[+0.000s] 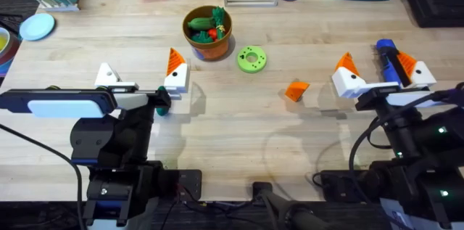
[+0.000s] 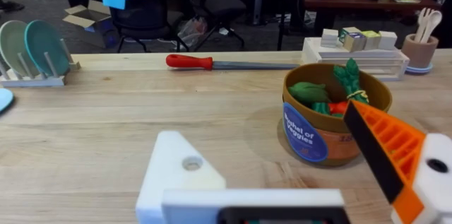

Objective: Pick up the gripper from the table and insert it into the empty holder that is missing its gripper. Then pick up a screw, insert it into the mounting hole, and use the screwdriver to tighten it. Finally, clean up the table by picking up the vegetable and placing it into the bucket.

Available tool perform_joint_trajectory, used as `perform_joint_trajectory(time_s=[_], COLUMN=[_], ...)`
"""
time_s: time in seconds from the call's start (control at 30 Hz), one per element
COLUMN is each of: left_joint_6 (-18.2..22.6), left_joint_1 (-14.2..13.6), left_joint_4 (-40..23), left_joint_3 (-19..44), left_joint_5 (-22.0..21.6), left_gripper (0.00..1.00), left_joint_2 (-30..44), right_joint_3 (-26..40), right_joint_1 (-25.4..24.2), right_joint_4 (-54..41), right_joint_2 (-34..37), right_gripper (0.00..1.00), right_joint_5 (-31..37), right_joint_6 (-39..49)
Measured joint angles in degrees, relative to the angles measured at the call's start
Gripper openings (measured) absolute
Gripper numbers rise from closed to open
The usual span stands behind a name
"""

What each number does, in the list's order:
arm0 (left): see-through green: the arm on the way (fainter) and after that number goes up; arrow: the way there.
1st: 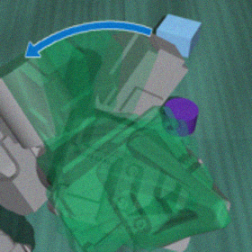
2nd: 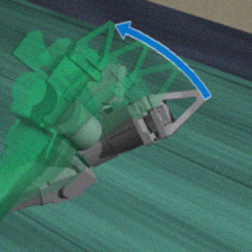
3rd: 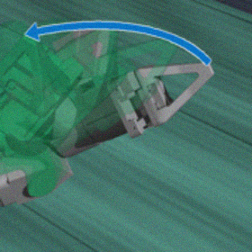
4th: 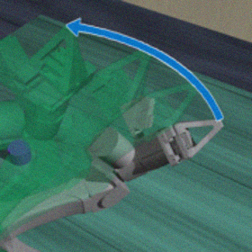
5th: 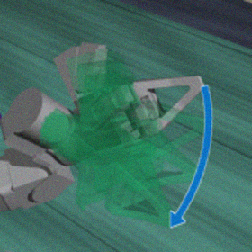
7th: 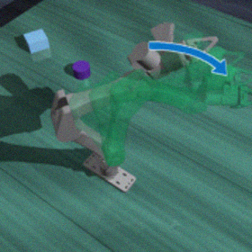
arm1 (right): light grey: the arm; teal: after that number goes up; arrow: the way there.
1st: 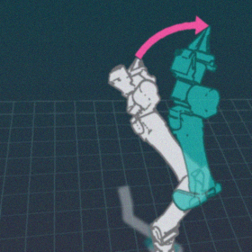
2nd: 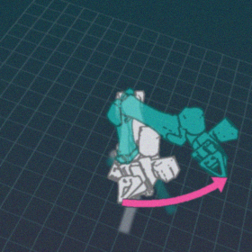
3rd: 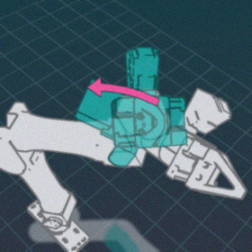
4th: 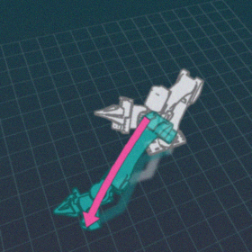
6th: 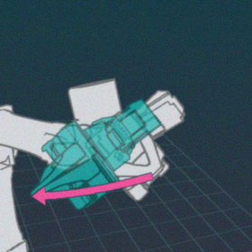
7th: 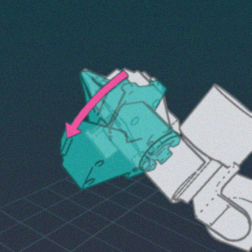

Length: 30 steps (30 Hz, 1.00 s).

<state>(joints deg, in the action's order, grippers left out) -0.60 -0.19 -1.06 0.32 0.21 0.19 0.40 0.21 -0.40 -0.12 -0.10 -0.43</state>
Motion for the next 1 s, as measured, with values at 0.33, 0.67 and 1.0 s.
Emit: perform_joint_trajectory(time_s=[0.33,0.67,1.0], left_joint_6=[0.0,-2.7,-2.2], left_joint_1=[0.0,0.0,0.0], left_joint_4=[0.0,-10.2,-41.0], left_joint_3=[0.0,3.4,36.5], left_joint_5=[0.0,-0.1,-3.2], left_gripper=[0.993,0.992,0.992], left_joint_2=[0.0,0.2,16.3], right_joint_3=[0.0,1.5,26.1], right_joint_1=[0.0,0.0,0.0], right_joint_4=[0.0,-0.4,-18.8], right_joint_2=[0.0,0.3,12.3], right_gripper=[0.99,0.991,0.991], right_joint_5=[0.0,-0.9,-2.1], right_joint_6=[0.0,-0.6,-0.4])
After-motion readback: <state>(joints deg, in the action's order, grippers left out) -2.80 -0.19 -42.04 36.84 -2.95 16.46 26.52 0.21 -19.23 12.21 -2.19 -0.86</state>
